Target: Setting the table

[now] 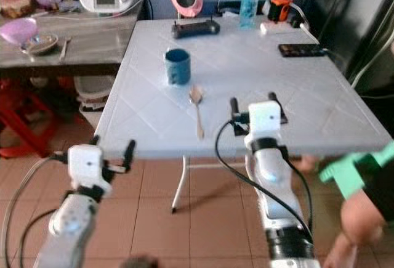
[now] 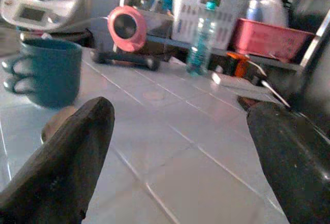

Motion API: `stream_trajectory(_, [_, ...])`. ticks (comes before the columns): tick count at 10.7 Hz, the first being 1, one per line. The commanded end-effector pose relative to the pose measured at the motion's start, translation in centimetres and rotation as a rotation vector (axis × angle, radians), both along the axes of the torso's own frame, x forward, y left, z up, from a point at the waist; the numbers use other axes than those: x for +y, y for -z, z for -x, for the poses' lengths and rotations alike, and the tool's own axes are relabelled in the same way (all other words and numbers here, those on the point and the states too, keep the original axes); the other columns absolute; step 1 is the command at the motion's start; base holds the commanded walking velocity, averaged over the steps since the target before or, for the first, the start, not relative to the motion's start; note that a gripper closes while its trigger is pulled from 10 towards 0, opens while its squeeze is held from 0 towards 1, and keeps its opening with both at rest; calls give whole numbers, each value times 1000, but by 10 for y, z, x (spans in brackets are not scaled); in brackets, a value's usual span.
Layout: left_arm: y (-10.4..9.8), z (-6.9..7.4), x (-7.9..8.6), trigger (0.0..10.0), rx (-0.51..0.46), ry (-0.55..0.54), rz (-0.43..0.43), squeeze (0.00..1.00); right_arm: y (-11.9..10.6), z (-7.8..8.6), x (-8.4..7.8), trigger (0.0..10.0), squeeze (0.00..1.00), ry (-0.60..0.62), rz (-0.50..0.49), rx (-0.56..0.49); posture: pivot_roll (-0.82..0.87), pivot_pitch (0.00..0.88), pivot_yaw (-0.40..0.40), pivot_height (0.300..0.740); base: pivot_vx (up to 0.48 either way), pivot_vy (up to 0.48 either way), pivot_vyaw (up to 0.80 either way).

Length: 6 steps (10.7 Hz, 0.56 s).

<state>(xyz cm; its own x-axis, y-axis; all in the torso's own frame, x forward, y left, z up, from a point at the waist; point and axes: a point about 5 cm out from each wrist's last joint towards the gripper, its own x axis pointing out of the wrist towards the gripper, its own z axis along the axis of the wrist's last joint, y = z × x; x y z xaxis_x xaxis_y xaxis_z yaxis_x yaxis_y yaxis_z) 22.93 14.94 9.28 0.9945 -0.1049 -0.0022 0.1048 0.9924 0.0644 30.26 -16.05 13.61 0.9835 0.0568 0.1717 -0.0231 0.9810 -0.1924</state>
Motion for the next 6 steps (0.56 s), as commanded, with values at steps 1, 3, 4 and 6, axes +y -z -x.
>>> stream_trajectory(1, [0, 0, 7, 10000, 0, -33, -8, 0, -5, -2, 11, 10000, 0, -35, -7, -16, 45, 69, 35, 740, 0, 0, 0])
stream_trajectory(3, [-1, 0, 10, 10000, -2, -65, -23, 0, -7, -3, 13, 10000, 0, -52, -10, -20, 45, 71, 33, 740, 0, 0, 0])
stream_trajectory(4, [-1, -1, 12, 10000, -5, -79, -35, 0, -7, -4, 15, 10000, 0, -62, -11, -21, 45, 75, 33, 740, 0, 0, 0])
stream_trajectory(6, [-1, 3, 16, 10000, 4, -107, -54, 0, -9, -8, 22, 10000, 0, -106, -76, 11, 57, 108, 39, 740, 0, 0, 0])
